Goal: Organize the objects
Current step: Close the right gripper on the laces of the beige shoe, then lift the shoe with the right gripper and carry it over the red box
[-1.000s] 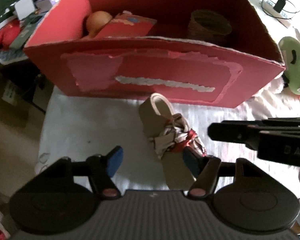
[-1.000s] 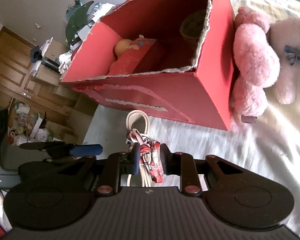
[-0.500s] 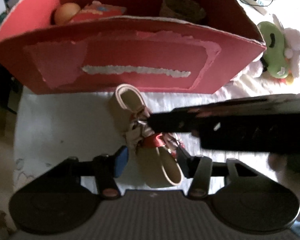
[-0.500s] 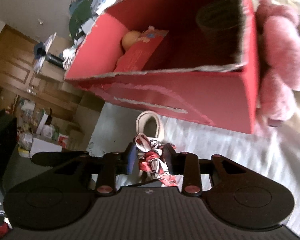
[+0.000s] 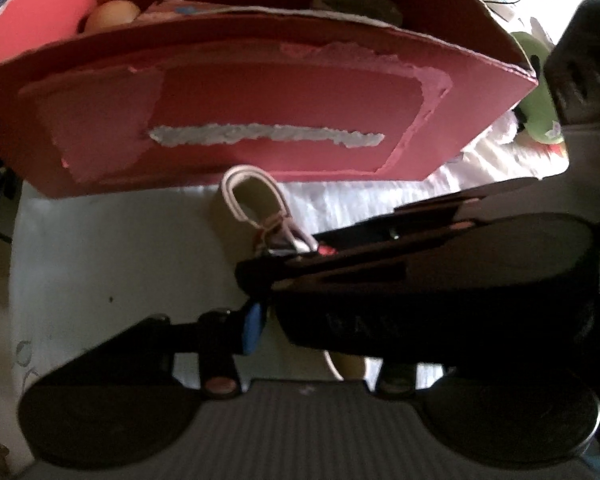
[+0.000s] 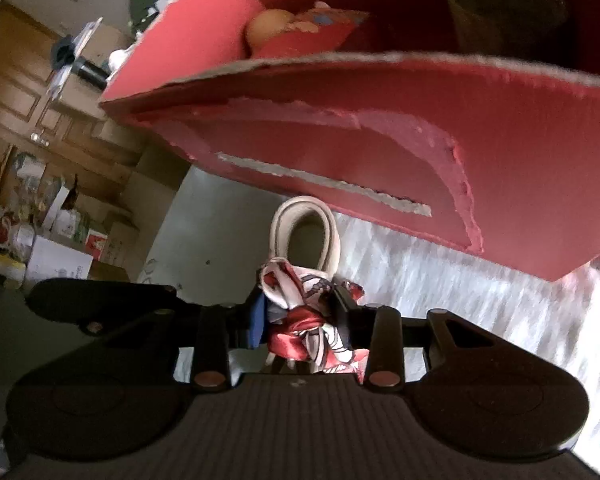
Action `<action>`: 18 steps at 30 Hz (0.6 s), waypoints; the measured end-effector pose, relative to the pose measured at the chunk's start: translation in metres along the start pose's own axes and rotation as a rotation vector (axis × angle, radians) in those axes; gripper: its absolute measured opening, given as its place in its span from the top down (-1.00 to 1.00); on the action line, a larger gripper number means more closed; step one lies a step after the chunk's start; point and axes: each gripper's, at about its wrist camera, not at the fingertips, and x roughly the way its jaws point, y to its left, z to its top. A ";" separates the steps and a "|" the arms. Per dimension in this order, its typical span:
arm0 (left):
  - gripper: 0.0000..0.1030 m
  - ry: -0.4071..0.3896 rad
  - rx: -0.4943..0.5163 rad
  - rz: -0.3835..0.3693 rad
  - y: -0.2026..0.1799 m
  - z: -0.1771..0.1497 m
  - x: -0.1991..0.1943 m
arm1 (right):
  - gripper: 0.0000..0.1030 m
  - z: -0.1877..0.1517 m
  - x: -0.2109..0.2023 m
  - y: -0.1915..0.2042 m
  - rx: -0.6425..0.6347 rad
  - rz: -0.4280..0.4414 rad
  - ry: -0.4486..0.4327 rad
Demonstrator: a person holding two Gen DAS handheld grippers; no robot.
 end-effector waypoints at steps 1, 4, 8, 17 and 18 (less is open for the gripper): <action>0.07 0.002 0.004 -0.004 0.000 0.001 0.000 | 0.31 0.000 -0.001 -0.002 0.010 0.004 0.001; 0.17 0.020 0.034 -0.013 -0.003 0.002 -0.001 | 0.38 -0.002 -0.006 -0.007 0.030 0.012 0.004; 0.19 0.028 0.130 -0.006 -0.018 0.000 -0.005 | 0.40 -0.011 -0.021 -0.010 0.041 0.006 -0.009; 0.19 0.067 0.376 -0.024 -0.066 -0.007 -0.009 | 0.40 -0.039 -0.060 -0.029 0.178 -0.024 -0.048; 0.19 0.077 0.398 -0.035 -0.072 -0.006 -0.009 | 0.40 -0.040 -0.065 -0.029 0.197 -0.029 -0.055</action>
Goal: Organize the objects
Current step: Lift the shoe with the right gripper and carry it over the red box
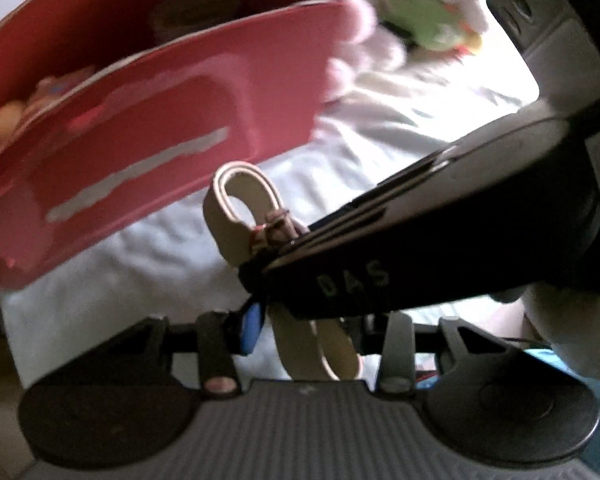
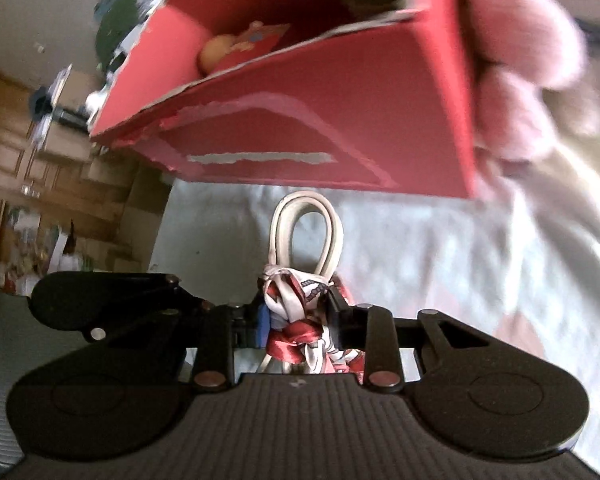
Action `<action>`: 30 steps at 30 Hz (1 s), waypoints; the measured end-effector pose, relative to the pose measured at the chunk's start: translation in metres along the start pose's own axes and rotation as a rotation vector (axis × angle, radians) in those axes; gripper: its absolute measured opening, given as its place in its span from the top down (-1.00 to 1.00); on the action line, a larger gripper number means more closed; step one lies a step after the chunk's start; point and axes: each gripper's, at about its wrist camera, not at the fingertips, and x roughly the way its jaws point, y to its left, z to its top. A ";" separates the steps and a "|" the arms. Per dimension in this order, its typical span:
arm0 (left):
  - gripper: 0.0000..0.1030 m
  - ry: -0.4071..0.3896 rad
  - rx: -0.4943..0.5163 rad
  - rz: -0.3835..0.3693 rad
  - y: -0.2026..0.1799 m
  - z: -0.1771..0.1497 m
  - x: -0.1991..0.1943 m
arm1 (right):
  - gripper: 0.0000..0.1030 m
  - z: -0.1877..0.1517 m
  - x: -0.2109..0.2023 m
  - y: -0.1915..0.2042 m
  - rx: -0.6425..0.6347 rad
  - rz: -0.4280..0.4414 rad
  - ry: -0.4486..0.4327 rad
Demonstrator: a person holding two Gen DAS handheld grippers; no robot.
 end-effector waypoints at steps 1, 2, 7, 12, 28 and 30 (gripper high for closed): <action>0.19 0.006 0.023 -0.011 -0.005 0.003 0.000 | 0.40 -0.003 -0.007 -0.005 0.020 -0.008 -0.010; 0.18 0.008 0.048 -0.024 -0.010 0.006 0.000 | 0.41 -0.006 -0.013 -0.008 0.035 -0.019 -0.021; 0.17 -0.024 0.193 -0.083 -0.037 0.019 -0.011 | 0.43 -0.022 -0.053 -0.017 0.089 -0.088 -0.101; 0.18 -0.124 0.307 -0.165 -0.054 0.028 -0.039 | 0.44 -0.031 -0.102 -0.015 0.103 -0.152 -0.216; 0.22 -0.460 0.315 -0.200 0.003 0.080 -0.156 | 0.44 0.037 -0.161 0.065 -0.124 -0.214 -0.538; 0.22 -0.474 0.285 -0.191 0.023 0.083 -0.163 | 0.44 0.054 -0.151 0.076 -0.166 -0.208 -0.547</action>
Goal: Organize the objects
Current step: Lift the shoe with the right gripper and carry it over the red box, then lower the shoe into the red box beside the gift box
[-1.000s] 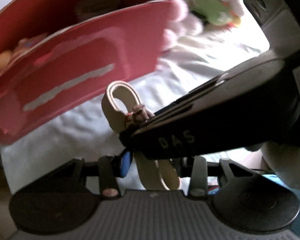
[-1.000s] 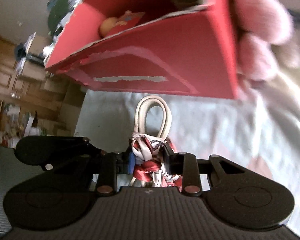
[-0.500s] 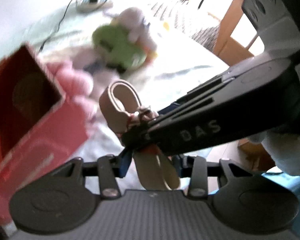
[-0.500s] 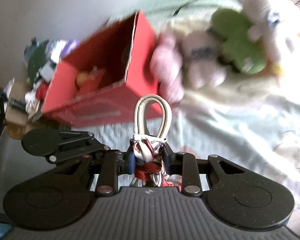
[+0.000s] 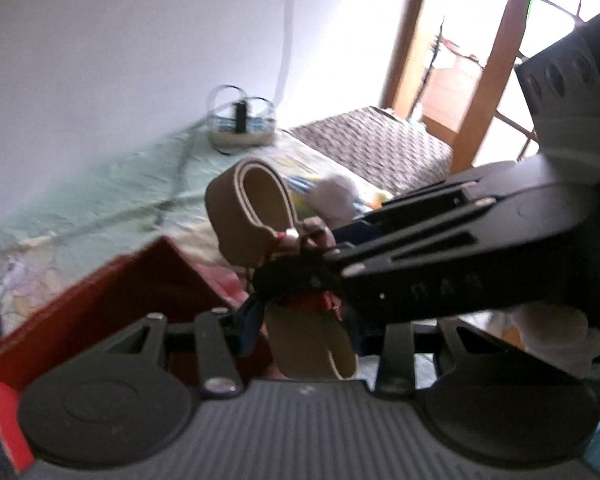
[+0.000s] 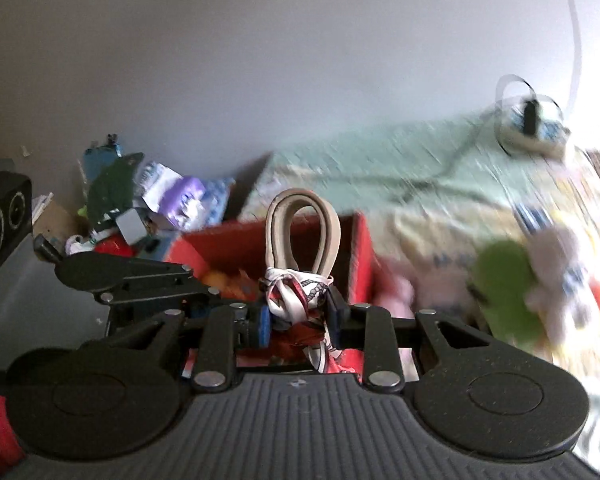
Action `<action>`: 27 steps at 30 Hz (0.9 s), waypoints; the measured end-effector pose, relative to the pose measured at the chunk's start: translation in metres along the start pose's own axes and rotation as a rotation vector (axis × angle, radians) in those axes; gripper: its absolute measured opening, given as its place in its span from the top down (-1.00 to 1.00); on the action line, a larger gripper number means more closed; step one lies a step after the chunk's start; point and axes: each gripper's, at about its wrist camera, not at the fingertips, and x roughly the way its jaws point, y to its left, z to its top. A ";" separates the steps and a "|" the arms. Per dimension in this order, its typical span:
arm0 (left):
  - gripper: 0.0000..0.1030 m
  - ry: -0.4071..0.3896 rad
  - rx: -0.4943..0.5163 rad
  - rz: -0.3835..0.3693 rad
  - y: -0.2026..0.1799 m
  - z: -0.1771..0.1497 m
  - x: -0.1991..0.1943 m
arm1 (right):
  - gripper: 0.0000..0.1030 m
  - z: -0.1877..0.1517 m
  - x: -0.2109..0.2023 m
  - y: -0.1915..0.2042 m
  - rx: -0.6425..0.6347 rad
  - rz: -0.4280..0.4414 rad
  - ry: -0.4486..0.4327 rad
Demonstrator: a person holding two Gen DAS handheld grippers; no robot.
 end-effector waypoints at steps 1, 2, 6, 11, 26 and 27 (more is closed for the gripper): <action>0.25 -0.003 -0.015 0.011 0.009 0.000 -0.002 | 0.44 0.005 0.011 0.004 -0.013 0.010 -0.003; 0.26 0.004 -0.032 0.023 0.021 0.000 -0.004 | 0.44 0.008 0.018 0.007 -0.017 0.021 0.002; 0.26 0.042 -0.084 0.066 0.056 -0.003 -0.001 | 0.44 0.021 0.052 0.018 -0.009 0.056 0.037; 0.27 0.095 -0.124 0.099 0.090 -0.014 0.016 | 0.45 0.024 0.096 0.028 -0.005 0.052 0.104; 0.19 0.337 -0.222 0.117 0.136 -0.063 0.105 | 0.45 -0.015 0.191 0.017 0.152 -0.021 0.398; 0.19 0.350 -0.223 0.121 0.138 -0.065 0.109 | 0.45 -0.018 0.195 0.016 0.159 -0.025 0.413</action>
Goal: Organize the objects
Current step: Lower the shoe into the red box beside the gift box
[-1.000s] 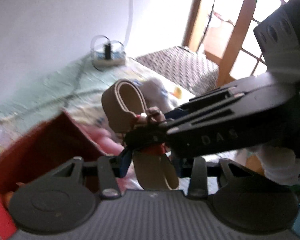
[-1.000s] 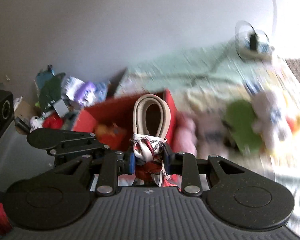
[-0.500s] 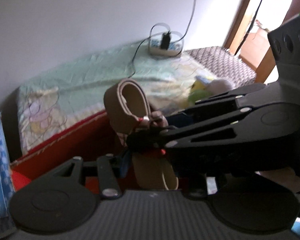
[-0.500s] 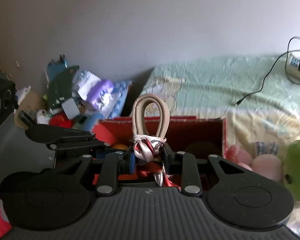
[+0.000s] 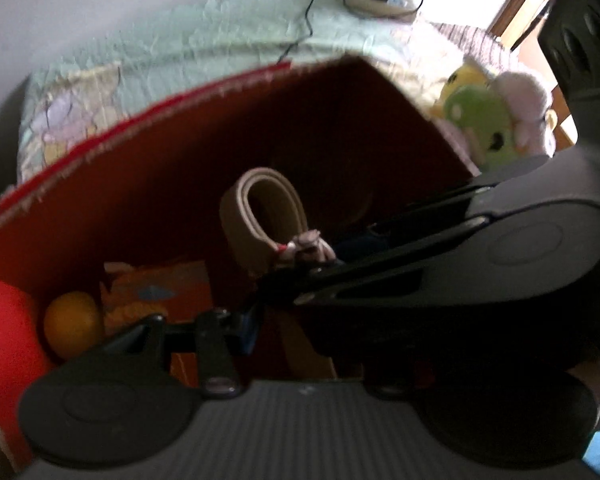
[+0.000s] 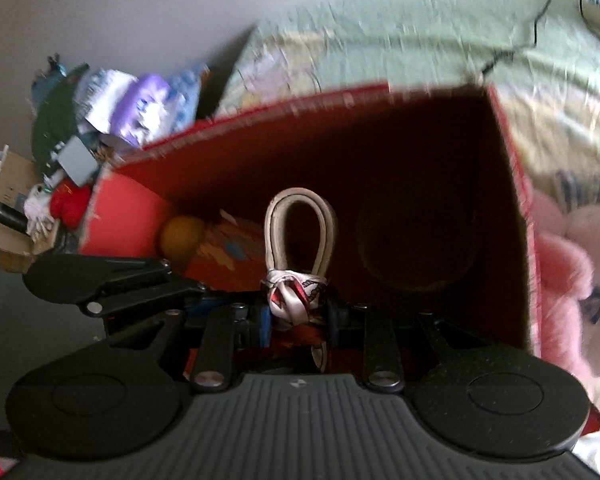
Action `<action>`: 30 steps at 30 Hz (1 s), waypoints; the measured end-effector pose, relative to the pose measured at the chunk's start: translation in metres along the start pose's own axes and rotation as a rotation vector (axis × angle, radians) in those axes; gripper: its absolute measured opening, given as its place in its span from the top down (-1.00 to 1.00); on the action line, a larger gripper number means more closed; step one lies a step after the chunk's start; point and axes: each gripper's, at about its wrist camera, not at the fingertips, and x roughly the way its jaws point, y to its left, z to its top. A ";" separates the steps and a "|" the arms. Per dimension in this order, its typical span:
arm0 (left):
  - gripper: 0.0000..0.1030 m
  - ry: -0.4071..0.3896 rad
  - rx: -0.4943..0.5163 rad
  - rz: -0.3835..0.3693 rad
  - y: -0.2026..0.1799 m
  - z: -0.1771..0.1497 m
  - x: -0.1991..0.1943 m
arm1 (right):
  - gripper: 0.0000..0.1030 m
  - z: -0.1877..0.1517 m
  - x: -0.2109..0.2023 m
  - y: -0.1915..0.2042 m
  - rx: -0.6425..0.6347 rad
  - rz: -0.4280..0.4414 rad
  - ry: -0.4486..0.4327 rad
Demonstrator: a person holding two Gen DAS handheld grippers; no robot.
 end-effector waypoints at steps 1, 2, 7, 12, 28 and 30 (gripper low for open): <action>0.18 0.010 -0.001 0.005 0.001 0.000 0.004 | 0.45 0.000 0.005 -0.001 0.006 -0.006 0.016; 0.15 0.019 0.002 0.012 0.001 -0.001 0.007 | 0.45 0.000 0.009 -0.001 0.011 -0.011 0.031; 0.04 0.044 -0.008 0.037 0.008 -0.003 0.015 | 0.44 0.003 0.020 -0.005 0.045 -0.021 0.070; -0.04 0.050 0.003 0.073 0.008 -0.005 0.017 | 0.39 0.007 0.029 -0.010 0.072 -0.031 0.103; -0.02 0.041 -0.110 0.089 0.019 -0.003 0.018 | 0.35 0.003 0.024 -0.012 0.047 0.029 0.059; -0.01 0.037 -0.107 0.099 0.018 -0.004 0.018 | 0.35 0.002 0.023 -0.013 0.047 0.036 0.054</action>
